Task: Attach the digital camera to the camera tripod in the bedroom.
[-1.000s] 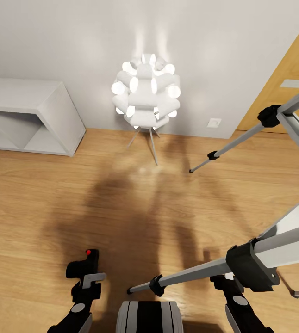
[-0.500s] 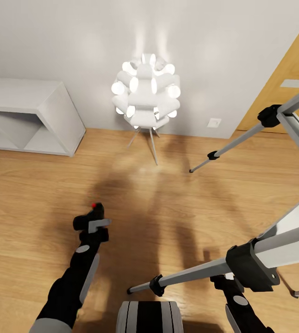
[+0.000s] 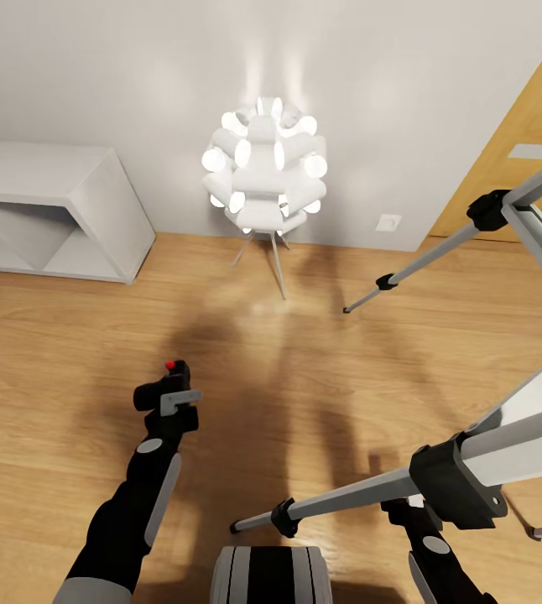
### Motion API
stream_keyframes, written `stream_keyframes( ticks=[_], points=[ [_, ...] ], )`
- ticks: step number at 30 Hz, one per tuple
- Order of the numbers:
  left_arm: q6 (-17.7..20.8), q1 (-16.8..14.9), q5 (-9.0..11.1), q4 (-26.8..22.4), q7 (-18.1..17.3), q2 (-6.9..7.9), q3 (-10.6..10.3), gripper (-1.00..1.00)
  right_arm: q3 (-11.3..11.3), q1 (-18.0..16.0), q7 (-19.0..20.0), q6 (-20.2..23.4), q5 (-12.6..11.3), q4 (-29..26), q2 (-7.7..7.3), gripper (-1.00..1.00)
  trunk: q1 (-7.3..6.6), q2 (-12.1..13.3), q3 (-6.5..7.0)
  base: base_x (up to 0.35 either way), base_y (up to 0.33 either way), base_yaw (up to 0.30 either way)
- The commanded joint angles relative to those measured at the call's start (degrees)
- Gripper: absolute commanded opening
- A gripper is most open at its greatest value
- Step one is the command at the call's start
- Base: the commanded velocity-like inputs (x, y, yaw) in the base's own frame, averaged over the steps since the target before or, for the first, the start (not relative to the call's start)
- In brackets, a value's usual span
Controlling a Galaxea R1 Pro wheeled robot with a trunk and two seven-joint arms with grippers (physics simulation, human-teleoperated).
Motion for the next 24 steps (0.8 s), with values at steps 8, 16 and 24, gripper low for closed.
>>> stream_keyframes(
  ticks=[8, 16, 24],
  points=[
    [0.33, -0.02, -0.1, 0.08, 0.18, 0.0, -0.07, -1.0, -0.02, -0.01, -0.14, 0.06, 0.41, -0.01, 0.04, 1.0, -0.01, -0.01, -0.03, 0.0, 0.0, 0.0],
    [0.33, -0.02, -0.1, 0.14, 0.18, 0.01, -0.07, -1.0, -0.02, -0.01, -0.14, -0.02, 0.41, -0.01, 0.08, 1.0, -0.01, -0.01, -0.03, -0.015, 0.0, 0.0],
    [0.43, -0.02, -0.19, -0.12, 0.18, -0.06, -0.1, -1.0, -0.02, -0.01, -0.14, -0.03, 0.44, -0.01, 0.04, 1.0, -0.01, -0.01, -0.03, -0.262, 0.0, 0.0]
  ],
)
